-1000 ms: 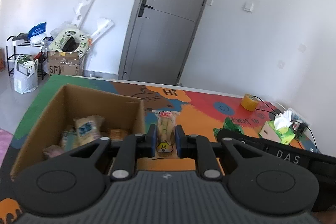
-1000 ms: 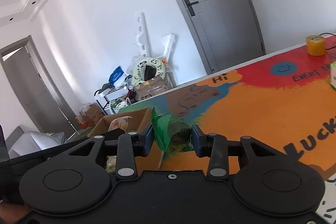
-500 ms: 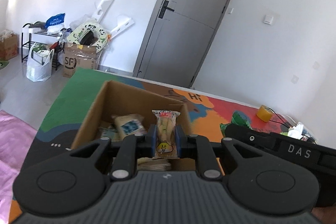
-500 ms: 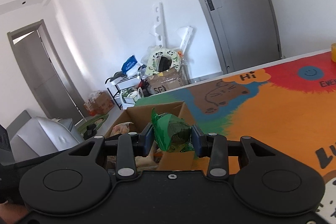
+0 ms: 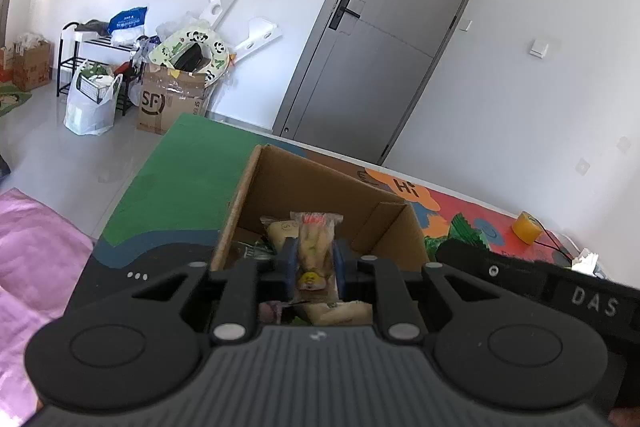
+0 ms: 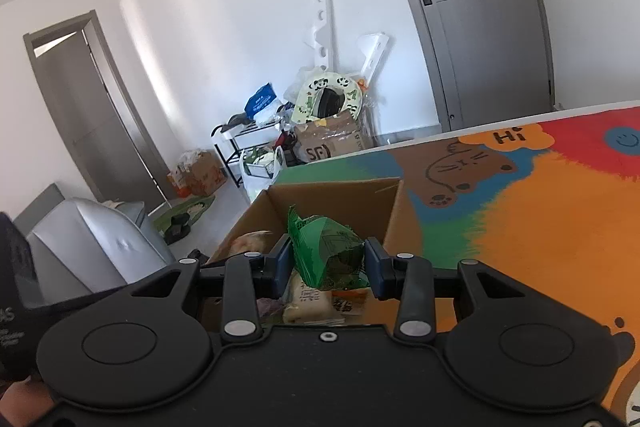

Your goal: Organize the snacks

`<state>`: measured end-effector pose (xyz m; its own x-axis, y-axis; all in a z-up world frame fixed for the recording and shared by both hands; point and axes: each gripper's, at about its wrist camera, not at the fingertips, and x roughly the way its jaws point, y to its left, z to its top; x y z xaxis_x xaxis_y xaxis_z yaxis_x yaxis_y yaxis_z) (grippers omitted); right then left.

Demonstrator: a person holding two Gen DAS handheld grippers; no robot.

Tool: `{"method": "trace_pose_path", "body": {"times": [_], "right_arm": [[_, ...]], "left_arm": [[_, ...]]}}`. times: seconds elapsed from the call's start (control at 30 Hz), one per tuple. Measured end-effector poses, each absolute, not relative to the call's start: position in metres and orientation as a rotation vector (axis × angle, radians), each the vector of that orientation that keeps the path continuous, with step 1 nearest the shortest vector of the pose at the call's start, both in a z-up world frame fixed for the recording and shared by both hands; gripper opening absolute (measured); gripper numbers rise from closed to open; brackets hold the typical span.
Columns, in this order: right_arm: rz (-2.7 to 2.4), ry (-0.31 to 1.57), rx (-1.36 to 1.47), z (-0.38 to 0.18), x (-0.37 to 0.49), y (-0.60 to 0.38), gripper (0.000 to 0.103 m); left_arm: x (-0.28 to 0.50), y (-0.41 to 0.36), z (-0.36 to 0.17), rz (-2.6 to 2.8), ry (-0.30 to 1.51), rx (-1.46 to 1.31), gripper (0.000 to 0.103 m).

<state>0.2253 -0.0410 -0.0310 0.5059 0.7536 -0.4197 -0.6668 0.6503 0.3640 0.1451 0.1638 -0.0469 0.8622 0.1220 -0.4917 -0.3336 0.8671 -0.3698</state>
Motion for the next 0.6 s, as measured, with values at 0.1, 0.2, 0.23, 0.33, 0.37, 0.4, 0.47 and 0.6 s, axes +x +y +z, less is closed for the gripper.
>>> {"method": "trace_pose_path", "body": {"times": [0.1, 0.2, 0.23, 0.33, 0.37, 0.4, 0.47, 0.6], "right_arm": [[0.866, 0.592, 0.150, -0.031, 0.222, -0.037, 0.039], [0.869, 0.601, 0.150, -0.033, 0.219, -0.037, 0.039], [0.871, 0.604, 0.152, -0.033, 0.218, -0.037, 0.039], [0.868, 0.615, 0.171, -0.033, 0.217, -0.041, 0.042], [0.871, 0.615, 0.174, -0.032, 0.216, -0.042, 0.043], [0.867, 0.610, 0.172, -0.031, 0.215, -0.044, 0.044], [0.865, 0.603, 0.178, -0.029, 0.213, -0.048, 0.045], [0.859, 0.597, 0.198, -0.026, 0.211, -0.059, 0.046]], "left_arm": [[0.145, 0.164, -0.047, 0.247, 0.473, -0.466, 0.021], [0.143, 0.162, -0.046, 0.233, 0.484, -0.476, 0.022], [0.141, 0.161, -0.044, 0.231, 0.481, -0.474, 0.024], [0.135, 0.157, -0.043, 0.240, 0.483, -0.468, 0.029], [0.133, 0.156, -0.043, 0.242, 0.485, -0.474, 0.032], [0.131, 0.156, -0.042, 0.244, 0.486, -0.475, 0.034], [0.130, 0.153, -0.038, 0.254, 0.483, -0.466, 0.038], [0.126, 0.146, -0.033, 0.263, 0.482, -0.457, 0.049]]}}
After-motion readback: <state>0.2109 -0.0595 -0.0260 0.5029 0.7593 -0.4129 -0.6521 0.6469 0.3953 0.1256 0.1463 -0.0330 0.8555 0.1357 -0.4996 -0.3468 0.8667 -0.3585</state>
